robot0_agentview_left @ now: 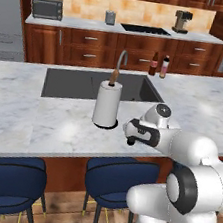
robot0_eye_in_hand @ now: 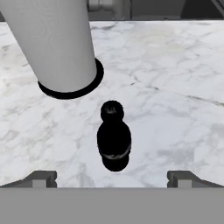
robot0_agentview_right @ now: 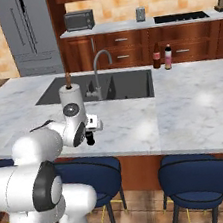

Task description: Place the large bottle from the dining counter next to the other large bottle outside the sink, and place the small bottle from the dining counter next to the other small bottle inside the sink.

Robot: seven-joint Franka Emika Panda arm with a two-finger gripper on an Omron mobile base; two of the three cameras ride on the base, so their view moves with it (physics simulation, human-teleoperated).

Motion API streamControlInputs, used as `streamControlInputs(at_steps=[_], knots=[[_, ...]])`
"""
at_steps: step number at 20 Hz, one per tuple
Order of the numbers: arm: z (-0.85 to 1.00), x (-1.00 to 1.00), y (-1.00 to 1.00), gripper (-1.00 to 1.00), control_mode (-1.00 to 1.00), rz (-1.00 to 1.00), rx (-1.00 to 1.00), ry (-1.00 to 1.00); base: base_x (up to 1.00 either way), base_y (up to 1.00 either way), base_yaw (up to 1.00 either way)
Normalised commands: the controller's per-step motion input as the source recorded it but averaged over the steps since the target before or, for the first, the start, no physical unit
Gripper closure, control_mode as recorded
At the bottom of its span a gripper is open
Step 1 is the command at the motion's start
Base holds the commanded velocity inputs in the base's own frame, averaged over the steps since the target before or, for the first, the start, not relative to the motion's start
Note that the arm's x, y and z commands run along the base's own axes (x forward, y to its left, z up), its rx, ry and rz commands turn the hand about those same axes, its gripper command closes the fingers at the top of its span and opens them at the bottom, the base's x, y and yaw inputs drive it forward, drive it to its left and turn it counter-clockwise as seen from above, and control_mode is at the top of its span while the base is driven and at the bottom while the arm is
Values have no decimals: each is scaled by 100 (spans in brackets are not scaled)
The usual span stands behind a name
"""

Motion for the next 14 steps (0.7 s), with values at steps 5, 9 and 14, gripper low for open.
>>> streamControlInputs(at_steps=[5,9,14], knots=[[-21,30,0,-100,-100,0,0,4,0,0,0],[-17,20,0,-100,-100,0,0,0,0,0,0],[-12,6,0,-100,-100,0,0,-1,0,0,0]])
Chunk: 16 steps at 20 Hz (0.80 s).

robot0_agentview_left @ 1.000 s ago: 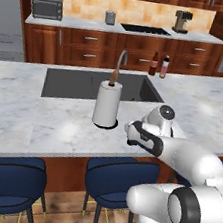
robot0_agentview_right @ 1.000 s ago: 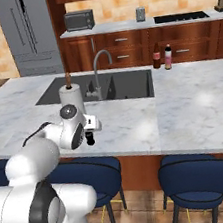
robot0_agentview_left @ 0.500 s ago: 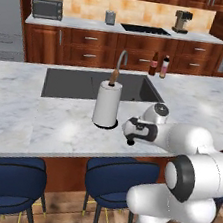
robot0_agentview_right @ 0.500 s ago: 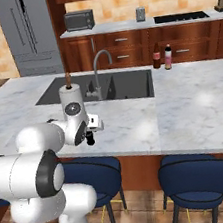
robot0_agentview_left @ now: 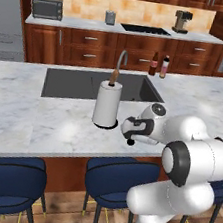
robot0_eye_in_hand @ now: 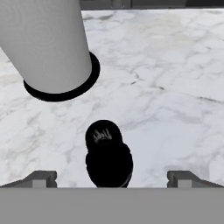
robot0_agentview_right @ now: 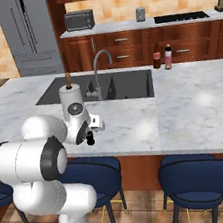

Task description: Place the large bottle from the dining counter next to the other large bottle outside the sink, and place the small bottle from the dining counter next to the other small bottle inside the sink.

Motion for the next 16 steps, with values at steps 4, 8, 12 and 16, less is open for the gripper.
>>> streamControlInputs(at_steps=[4,8,12,16], knots=[[-12,0,0,-100,-100,0,0,-2,0,0,0],[-6,3,1,-100,-100,0,0,-1,0,0,0],[0,13,0,-100,-100,0,0,-2,0,0,0],[0,16,0,-100,-100,0,0,-2,0,0,0]])
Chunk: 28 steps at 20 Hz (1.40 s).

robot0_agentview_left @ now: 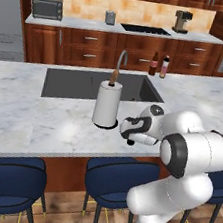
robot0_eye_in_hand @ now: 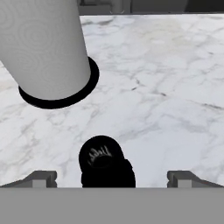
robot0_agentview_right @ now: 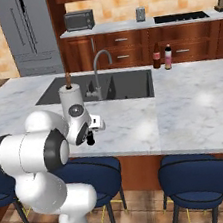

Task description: Place the large bottle from the dining counter next to the other large bottle outside the sink, and place the small bottle from the dining counter next to the other small bottle inside the sink.

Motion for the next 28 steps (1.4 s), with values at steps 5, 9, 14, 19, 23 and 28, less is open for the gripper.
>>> streamControlInputs(at_steps=[5,9,14,19,23,28], knots=[[0,12,1,-100,-100,0,0,0,0,0,0],[-2,7,4,-100,-100,0,0,0,0,0,0],[-1,14,3,100,-100,0,0,-1,0,0,0],[0,0,0,100,-100,0,1,-7,0,0,0],[12,-1,0,100,-100,0,2,-8,0,0,0],[35,-19,2,100,-100,0,0,-6,0,0,0]])
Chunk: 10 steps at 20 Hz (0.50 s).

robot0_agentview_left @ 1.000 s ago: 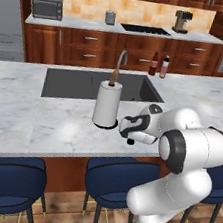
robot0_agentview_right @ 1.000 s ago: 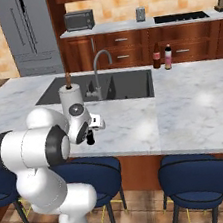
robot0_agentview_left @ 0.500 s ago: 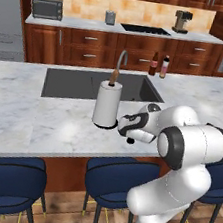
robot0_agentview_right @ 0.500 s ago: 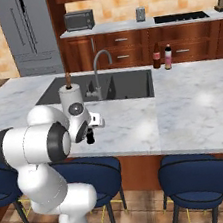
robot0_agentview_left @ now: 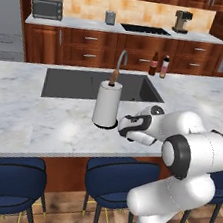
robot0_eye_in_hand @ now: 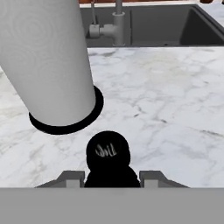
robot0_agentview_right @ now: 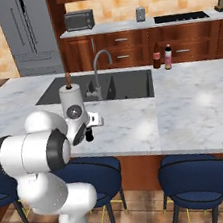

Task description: Place the large bottle from the dining counter next to the other large bottle outside the sink, and place the small bottle from the dining counter next to the other small bottle inside the sink.

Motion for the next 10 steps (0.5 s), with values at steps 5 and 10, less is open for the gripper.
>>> streamControlInputs(at_steps=[5,10], knots=[[26,-6,1,100,-100,0,0,0,0,0,0],[12,0,1,100,-100,0,0,0,0,0,0]])
